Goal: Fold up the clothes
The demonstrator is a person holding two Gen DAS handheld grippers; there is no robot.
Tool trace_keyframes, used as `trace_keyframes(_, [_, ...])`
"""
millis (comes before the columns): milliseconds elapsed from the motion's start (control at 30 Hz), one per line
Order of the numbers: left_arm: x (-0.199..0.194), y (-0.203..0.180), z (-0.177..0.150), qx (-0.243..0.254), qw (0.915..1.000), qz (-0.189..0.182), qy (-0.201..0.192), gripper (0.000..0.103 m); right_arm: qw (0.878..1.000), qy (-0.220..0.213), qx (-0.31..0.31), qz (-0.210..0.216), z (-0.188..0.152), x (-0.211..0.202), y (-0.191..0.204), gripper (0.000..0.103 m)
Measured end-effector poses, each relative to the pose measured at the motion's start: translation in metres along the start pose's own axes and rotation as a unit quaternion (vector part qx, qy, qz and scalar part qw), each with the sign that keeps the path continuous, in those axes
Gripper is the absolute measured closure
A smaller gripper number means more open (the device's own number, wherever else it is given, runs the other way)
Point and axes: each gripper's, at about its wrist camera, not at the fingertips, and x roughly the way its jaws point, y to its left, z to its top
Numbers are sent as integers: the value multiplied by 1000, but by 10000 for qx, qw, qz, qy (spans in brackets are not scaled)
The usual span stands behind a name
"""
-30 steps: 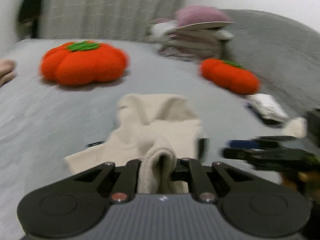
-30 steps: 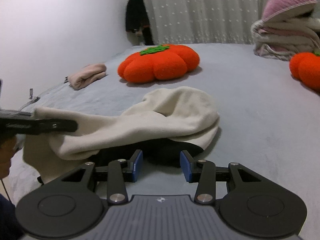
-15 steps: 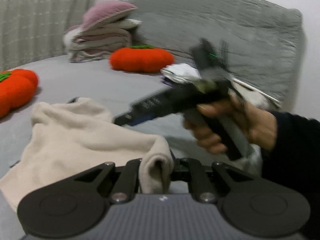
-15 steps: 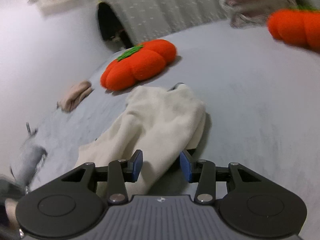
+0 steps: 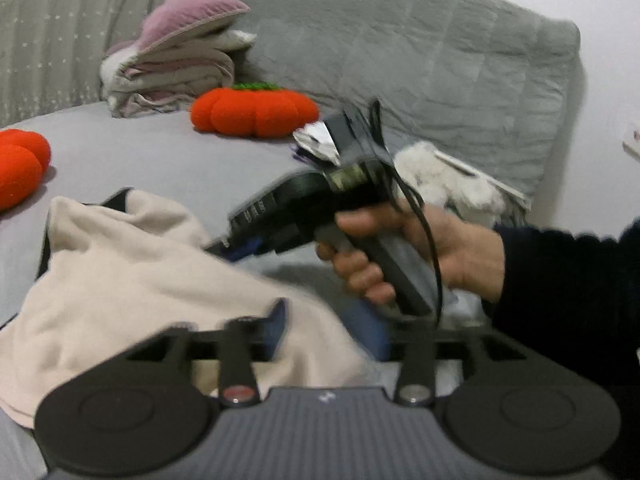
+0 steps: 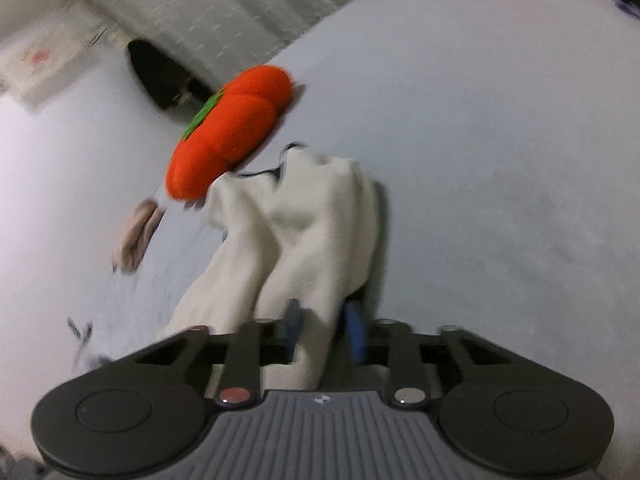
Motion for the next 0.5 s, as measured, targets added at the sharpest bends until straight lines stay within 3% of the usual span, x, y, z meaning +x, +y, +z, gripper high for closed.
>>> trace_keyframes(133, [-5, 19, 8, -424, 9978, 501, -55, 32, 9978, -342, -537, -181, -6, -9, 16, 95])
trace_keyframes(267, [2, 49, 10, -1092, 9850, 1325, 178, 32, 9884, -935, -1192, 99, -13, -32, 39, 95])
trace_keyframes(400, [-5, 77, 14, -1620, 9679, 1920, 115, 32, 9619, -1273, -2371, 488, -36, -47, 77, 95])
trace_keyframes(500, [-14, 88, 18, -1799, 9614, 2080, -54, 32, 9388, -1036, -3187, 803, -62, -46, 103, 95])
